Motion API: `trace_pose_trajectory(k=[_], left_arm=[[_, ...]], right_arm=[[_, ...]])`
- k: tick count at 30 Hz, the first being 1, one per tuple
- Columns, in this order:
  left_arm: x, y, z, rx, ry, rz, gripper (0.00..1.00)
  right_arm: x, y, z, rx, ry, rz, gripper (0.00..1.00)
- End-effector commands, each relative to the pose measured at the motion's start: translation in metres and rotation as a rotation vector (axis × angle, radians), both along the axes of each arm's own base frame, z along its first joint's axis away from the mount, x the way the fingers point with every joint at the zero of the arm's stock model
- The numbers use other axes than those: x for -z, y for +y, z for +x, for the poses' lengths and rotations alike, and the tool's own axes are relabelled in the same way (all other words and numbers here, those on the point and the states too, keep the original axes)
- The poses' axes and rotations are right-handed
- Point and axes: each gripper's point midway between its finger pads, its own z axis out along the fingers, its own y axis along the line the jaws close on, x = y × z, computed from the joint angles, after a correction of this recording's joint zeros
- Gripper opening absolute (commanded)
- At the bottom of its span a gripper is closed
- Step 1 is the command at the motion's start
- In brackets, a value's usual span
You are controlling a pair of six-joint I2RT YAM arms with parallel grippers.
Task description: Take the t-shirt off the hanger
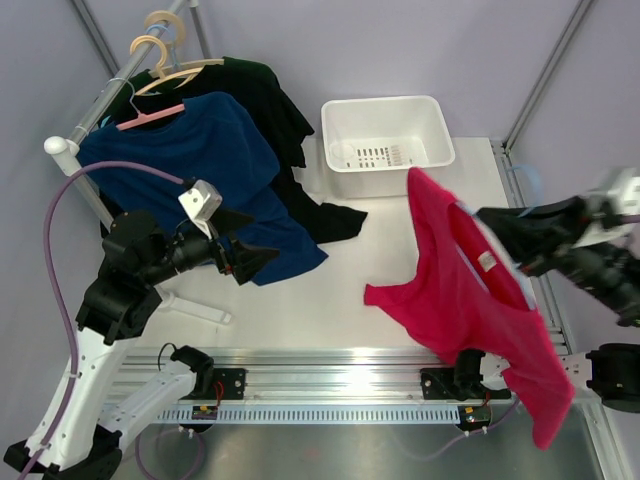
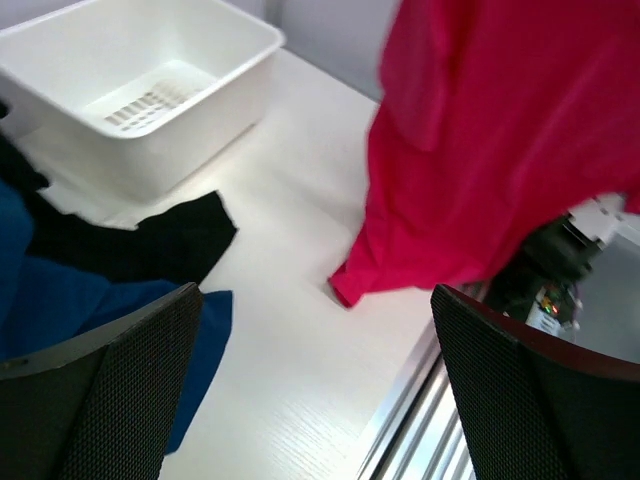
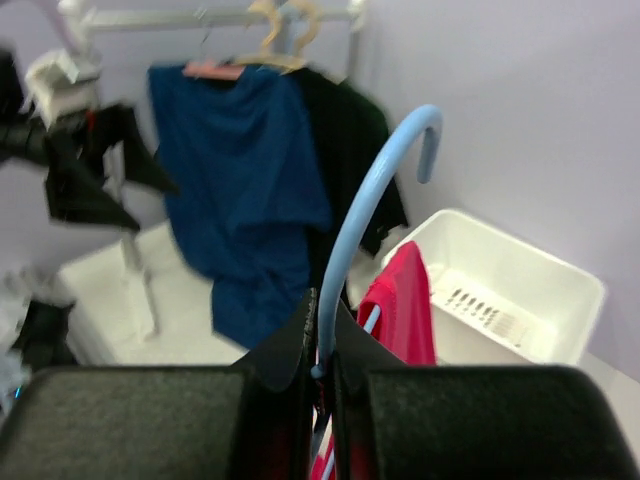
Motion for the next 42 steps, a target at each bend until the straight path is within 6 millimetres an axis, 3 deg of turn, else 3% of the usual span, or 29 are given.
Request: trace_pose_trajectory(k=[1,3,4,6,10,16,19,24,33,37,38,40,42], left_arm=[[-0.008,-0.02,-0.036,0.272,-0.092,0.011,0.99],[-0.005,-0.02,-0.035,0.272,-0.093,0.019,0.99],[-0.004,-0.021,-0.035,0.279,-0.099,0.024,0.99],[0.003,-0.023,-0.044,0.33,-0.087,0.021,0.99],[0.003,-0.033,-0.061,0.463,-0.086,-0.012,0.99],[0.022,-0.051,-0.08,0.65,-0.05,-0.025,0.94],[0.035,-0.071,-0.101,0.762,-0.055,-0.001,0.93],[0.048,-0.086,-0.105,0.794,-0.034,0.034,0.85],[0.048,-0.079,-0.108,0.773,-0.073,0.044,0.8],[0.044,-0.079,-0.112,0.799,-0.079,0.036,0.57],[0.043,-0.079,-0.112,0.797,-0.078,0.034,0.32],[0.041,-0.079,-0.107,0.767,-0.075,0.037,0.0],[0.043,-0.079,-0.1,0.715,-0.068,0.044,0.0]], right_arm=[[0.052,0.098,-0.02,-0.293,0.036,-0.209,0.0],[0.065,0.126,-0.038,-0.431,0.059,-0.212,0.0],[0.087,0.146,-0.054,-0.55,0.095,-0.249,0.0],[0.102,0.168,-0.069,-0.665,0.11,-0.247,0.0],[0.124,0.193,-0.078,-0.753,0.136,-0.26,0.0],[0.106,0.22,-0.082,-0.812,0.104,-0.16,0.0],[0.1,0.225,-0.077,-0.789,0.082,-0.114,0.0],[0.088,0.219,-0.065,-0.716,0.067,-0.066,0.0],[0.047,0.148,-0.079,-0.681,-0.011,0.048,0.0],[0.039,0.127,-0.087,-0.687,-0.024,0.083,0.0],[0.037,0.123,-0.088,-0.685,-0.025,0.089,0.0],[0.035,0.113,-0.088,-0.673,-0.025,0.093,0.0],[0.032,0.102,-0.087,-0.65,-0.027,0.105,0.0]])
